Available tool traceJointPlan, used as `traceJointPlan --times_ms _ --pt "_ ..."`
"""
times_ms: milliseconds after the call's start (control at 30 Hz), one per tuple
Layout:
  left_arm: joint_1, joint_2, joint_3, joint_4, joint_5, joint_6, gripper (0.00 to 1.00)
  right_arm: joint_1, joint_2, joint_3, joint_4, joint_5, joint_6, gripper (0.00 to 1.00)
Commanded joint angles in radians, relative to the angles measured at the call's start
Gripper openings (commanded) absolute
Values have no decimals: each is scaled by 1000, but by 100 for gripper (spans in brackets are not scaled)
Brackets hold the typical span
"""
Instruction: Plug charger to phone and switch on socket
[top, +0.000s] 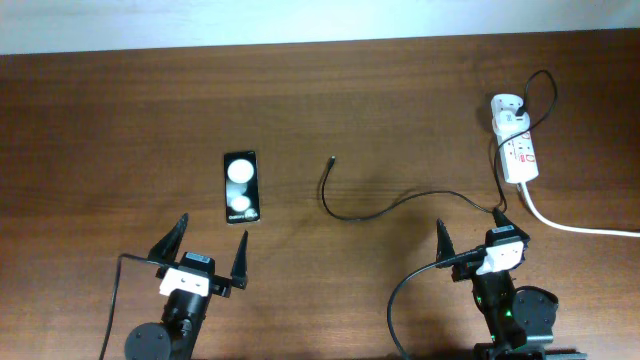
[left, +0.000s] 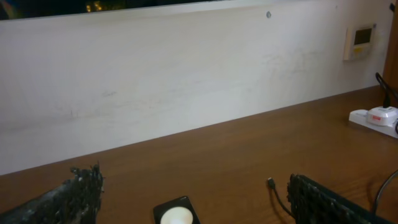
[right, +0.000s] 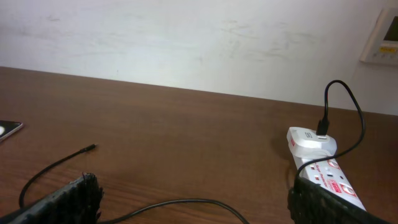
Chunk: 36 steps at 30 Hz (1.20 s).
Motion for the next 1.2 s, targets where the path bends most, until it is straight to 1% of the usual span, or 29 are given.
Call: traceJointPlan --times_ms 0,167,333,433,600,733,900,933,1167 --pt "7 -1 24 7 10 -52 99 6 -9 -7 -4 2 -2 99" --pt "7 -1 24 10 11 -53 99 6 -9 -7 -4 2 -2 99" --pt "7 2 35 45 11 -52 99 6 -9 -7 -4 2 -2 99" --pt "7 65 77 43 11 -52 99 6 -9 -7 -4 2 -2 99" --pt "7 325 245 43 20 -51 99 6 -9 -7 -4 2 -2 99" --pt "7 582 422 28 117 -24 99 6 -9 -7 -4 2 -2 99" --pt "7 832 582 11 283 -25 99 6 -9 -7 -4 2 -2 99" --pt "7 870 613 -18 295 -25 99 6 -9 -7 -4 2 -2 99" --pt "7 1172 954 -400 294 -24 99 6 -9 -7 -4 2 -2 99"
